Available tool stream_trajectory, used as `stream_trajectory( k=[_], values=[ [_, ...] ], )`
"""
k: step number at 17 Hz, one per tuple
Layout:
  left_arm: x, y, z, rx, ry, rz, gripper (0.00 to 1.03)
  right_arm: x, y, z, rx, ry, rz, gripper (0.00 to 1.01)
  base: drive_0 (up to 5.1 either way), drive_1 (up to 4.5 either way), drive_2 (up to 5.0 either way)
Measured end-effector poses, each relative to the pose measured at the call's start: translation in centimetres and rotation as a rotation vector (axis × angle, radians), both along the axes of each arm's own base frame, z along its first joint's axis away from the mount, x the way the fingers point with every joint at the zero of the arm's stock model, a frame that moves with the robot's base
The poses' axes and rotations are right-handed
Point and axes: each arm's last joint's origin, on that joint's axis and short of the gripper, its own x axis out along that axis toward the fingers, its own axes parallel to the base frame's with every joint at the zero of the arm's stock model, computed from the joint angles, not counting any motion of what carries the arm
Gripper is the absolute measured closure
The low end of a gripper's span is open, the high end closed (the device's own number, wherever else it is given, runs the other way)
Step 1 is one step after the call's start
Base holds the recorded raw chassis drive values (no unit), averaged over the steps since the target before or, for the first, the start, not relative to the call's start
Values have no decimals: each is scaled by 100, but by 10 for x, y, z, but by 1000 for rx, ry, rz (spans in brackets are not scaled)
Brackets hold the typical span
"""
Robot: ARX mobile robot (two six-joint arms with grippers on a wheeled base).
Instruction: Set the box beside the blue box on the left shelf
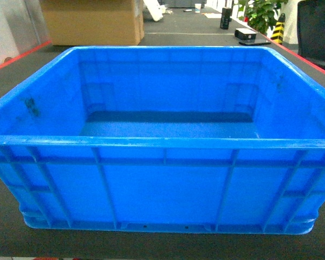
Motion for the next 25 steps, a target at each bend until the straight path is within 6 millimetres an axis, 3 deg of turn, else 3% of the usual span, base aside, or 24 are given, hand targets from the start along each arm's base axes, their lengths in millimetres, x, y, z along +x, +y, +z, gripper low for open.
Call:
stream_trajectory(
  k=[2,3,6,7,8,11,21,23,25],
  values=[
    [43,-5,33,2,6,-6,5,42,8,31,3,59,50,3,0,0,0],
    [62,-7,40,3,29,-18,5,63,12,38,6,100,75,3,0,0,0],
    [119,-13,37,1,151,-23,5,126,21,39,46,237,107,3,0,0,0],
    [145,-16,30,-7,213,-24,5,157,25,29,79,310,115,3,0,0,0],
    [154,-18,20,-5,271,-28,5,168,29,18,97,365,120,3,0,0,0],
    [166,-20,-2,-28,394,-35,5,179,35,0,110,449,135,3,0,0,0],
    [177,-22,-14,-49,480,-44,5,186,40,-11,105,515,144,3,0,0,0],
    [177,-22,-14,-53,486,-54,5,186,40,-11,104,512,142,16,0,0,0],
    [177,-23,-14,-58,505,-55,18,186,40,-12,103,521,142,34,0,0,0]
  ],
)
